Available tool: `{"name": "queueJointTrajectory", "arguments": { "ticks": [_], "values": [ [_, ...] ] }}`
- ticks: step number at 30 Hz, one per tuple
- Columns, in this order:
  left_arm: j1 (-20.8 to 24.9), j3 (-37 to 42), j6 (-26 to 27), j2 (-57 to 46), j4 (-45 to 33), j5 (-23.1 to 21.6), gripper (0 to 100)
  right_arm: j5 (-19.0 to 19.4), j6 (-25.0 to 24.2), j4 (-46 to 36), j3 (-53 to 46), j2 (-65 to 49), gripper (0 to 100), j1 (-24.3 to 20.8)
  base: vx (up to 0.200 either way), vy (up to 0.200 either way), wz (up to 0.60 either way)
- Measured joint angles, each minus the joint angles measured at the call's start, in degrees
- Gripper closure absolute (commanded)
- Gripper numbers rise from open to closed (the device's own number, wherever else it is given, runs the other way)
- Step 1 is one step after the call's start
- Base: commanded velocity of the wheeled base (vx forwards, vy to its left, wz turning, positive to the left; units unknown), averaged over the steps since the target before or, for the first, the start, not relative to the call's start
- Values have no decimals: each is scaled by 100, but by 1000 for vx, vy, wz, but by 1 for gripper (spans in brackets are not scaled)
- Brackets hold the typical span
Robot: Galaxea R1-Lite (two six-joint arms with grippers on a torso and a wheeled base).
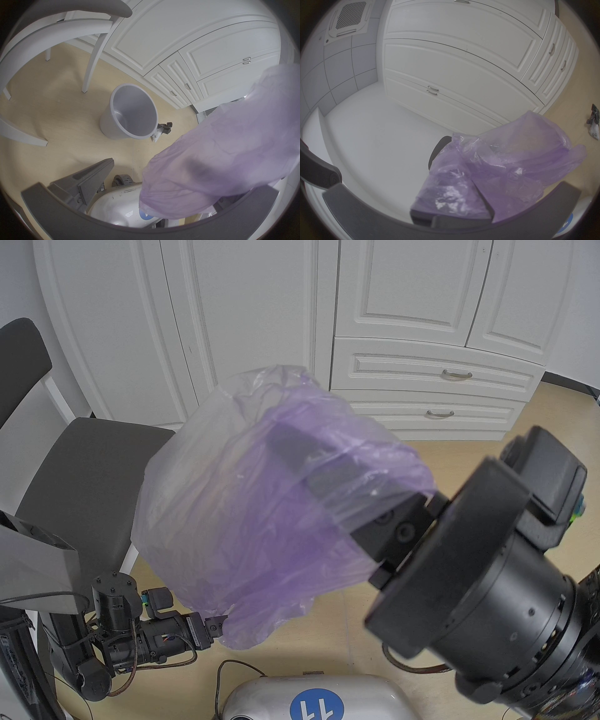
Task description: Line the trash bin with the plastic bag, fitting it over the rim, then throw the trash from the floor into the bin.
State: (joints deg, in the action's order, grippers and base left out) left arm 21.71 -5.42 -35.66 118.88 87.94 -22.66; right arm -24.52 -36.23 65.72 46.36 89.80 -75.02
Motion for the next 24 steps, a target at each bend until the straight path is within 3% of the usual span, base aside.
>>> {"name": "queueJointTrajectory", "arguments": {
  "ticks": [2,3,17,24],
  "values": [
    [6,-22,0,-11,0,0,0,7,-22,0,-6,4,100,-17,0,0,0],
    [11,-28,0,-17,2,0,100,9,-26,0,-6,9,100,-23,0,0,0],
    [22,-68,40,-130,-2,-5,100,54,-35,-13,-37,111,100,112,0,0,0],
    [-116,-83,189,-681,-16,0,100,301,199,-304,-135,146,100,907,0,0,0]
  ]
}}
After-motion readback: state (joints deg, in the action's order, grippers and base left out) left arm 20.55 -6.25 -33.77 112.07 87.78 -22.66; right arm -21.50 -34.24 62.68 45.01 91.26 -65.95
